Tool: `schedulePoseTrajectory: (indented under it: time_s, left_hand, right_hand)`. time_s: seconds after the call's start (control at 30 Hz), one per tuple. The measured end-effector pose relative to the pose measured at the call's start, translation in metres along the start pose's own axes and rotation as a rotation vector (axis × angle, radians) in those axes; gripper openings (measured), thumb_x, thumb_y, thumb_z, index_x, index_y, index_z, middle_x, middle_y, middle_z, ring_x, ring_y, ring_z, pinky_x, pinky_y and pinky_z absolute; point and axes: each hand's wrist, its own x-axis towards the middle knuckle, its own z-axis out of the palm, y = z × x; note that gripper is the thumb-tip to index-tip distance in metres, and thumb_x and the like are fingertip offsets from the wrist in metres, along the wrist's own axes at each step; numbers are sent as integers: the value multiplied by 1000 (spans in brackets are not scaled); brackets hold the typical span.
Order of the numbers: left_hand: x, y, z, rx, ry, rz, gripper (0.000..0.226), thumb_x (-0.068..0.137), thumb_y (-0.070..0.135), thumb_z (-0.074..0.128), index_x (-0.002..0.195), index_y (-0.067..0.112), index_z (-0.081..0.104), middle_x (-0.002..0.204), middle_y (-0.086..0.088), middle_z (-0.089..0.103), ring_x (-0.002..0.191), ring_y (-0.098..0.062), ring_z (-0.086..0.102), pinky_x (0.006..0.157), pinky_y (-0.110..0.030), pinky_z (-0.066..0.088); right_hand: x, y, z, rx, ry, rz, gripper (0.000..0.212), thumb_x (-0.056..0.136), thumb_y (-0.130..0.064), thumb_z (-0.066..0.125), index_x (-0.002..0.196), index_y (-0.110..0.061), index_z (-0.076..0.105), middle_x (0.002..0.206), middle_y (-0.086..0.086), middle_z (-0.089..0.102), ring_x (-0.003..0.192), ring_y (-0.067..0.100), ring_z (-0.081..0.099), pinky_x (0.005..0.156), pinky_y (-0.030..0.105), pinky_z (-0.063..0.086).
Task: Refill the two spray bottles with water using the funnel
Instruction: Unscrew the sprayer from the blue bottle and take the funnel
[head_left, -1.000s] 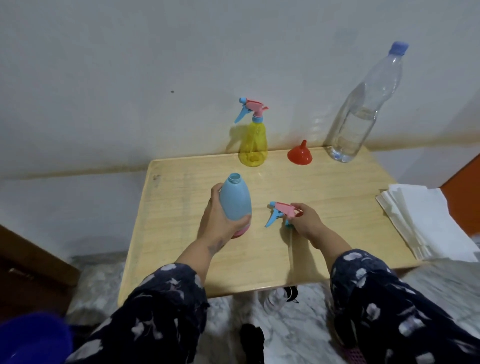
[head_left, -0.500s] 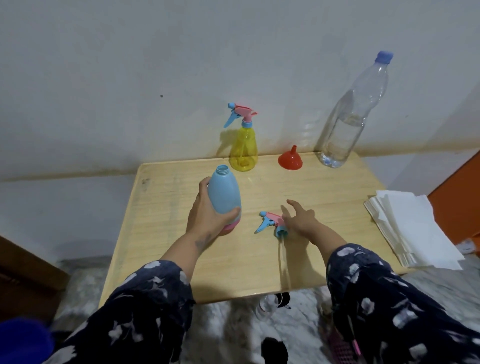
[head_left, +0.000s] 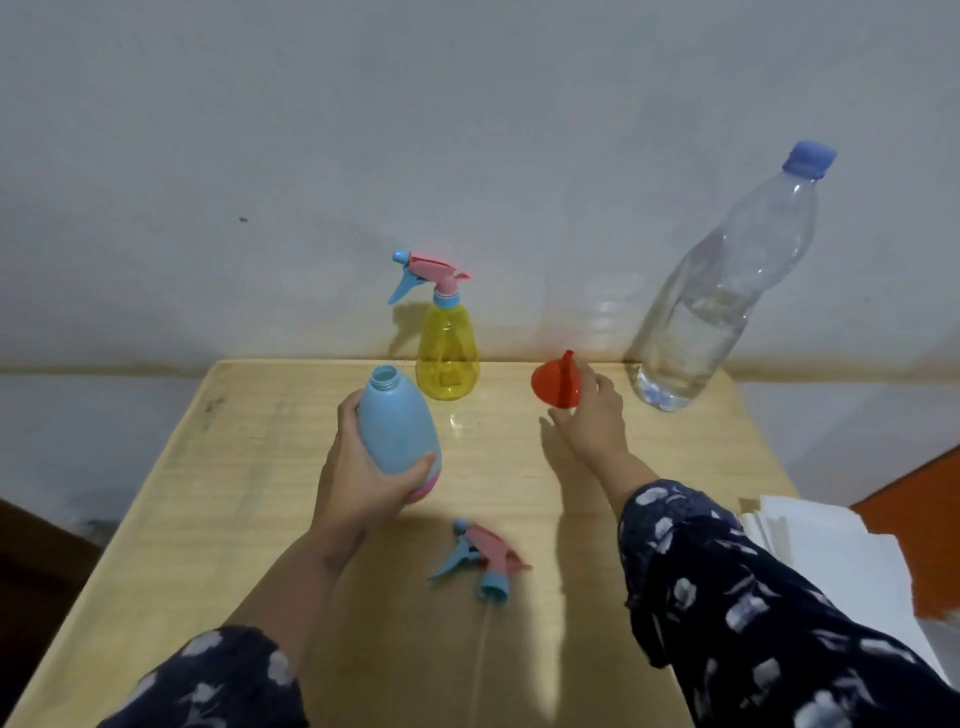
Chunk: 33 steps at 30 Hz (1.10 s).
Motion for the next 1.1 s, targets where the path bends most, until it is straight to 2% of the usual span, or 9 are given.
schedulePoseTrajectory:
  time_s: [0.13, 0.33, 0.43, 0.5, 0.63, 0.77, 0.83, 0.93, 1.1]
  left_hand:
    - [11, 1, 9, -65, 32, -18, 96, 48, 42, 86, 123, 50, 27, 110, 22, 51, 93, 2, 58, 63, -16, 47]
    - [21, 1, 15, -64, 80, -38, 98, 40, 55, 82, 122, 53, 27, 111, 23, 53, 92, 7, 58, 64, -19, 49]
    - [25, 0, 16, -57, 80, -33, 98, 41, 54, 83, 121, 55, 27, 114, 22, 53, 98, 0, 59, 70, -28, 54]
    - [25, 1, 17, -45, 78, -24, 96, 42, 55, 83, 120, 58, 26, 114, 22, 52, 99, -3, 58, 70, -29, 54]
    - [25, 1, 18, -55, 55, -18, 89, 46, 51, 84, 109, 69, 25, 114, 21, 52, 99, -3, 58, 70, -26, 54]
    - [21, 2, 18, -42, 33, -16, 93, 51, 40, 87, 119, 57, 25, 112, 21, 50, 98, -4, 57, 69, -25, 53]
    - [17, 1, 15, -30, 30, -2, 95, 57, 33, 90, 122, 51, 25, 110, 20, 50, 97, -4, 57, 68, -22, 50]
    - [14, -1, 9, -15, 34, 14, 92, 64, 23, 90, 124, 49, 25, 112, 20, 50, 98, -5, 57, 68, -22, 50]
    - [5, 1, 4, 5, 29, 22, 93, 64, 26, 89, 125, 48, 22, 114, 13, 49, 99, -6, 56, 68, -21, 50]
  right_hand:
    - [25, 11, 17, 74, 21, -22, 88, 77, -24, 72, 147, -32, 19, 147, 9, 32, 132, 30, 37, 109, 47, 37]
    - [45, 21, 35, 67, 109, -103, 87, 74, -25, 77, 143, -32, 25, 136, 6, 50, 119, 30, 50, 103, 46, 42]
    - [50, 22, 37, 38, 122, -125, 84, 75, -27, 75, 143, -33, 25, 132, 8, 53, 117, 30, 52, 101, 45, 45]
    - [50, 21, 35, 37, 127, -117, 85, 74, -28, 75, 143, -31, 27, 130, 6, 54, 116, 29, 52, 101, 45, 45]
    - [45, 18, 28, 71, 104, -18, 73, 67, -34, 79, 132, -22, 46, 124, 2, 58, 115, 24, 51, 108, 46, 36]
    - [34, 16, 25, 81, 59, -21, 69, 67, -38, 75, 128, -22, 47, 126, 3, 48, 117, 25, 46, 115, 49, 25]
    - [28, 11, 23, 114, 60, -17, 72, 66, -40, 74, 130, -24, 44, 126, 2, 42, 117, 27, 42, 110, 49, 34]
    - [22, 0, 17, 160, 70, -44, 71, 69, -37, 73, 133, -24, 44, 125, 1, 38, 112, 25, 48, 98, 40, 47]
    - [9, -12, 12, 104, 36, -128, 63, 82, -19, 62, 140, -21, 38, 134, 6, 41, 116, 23, 51, 94, 35, 47]
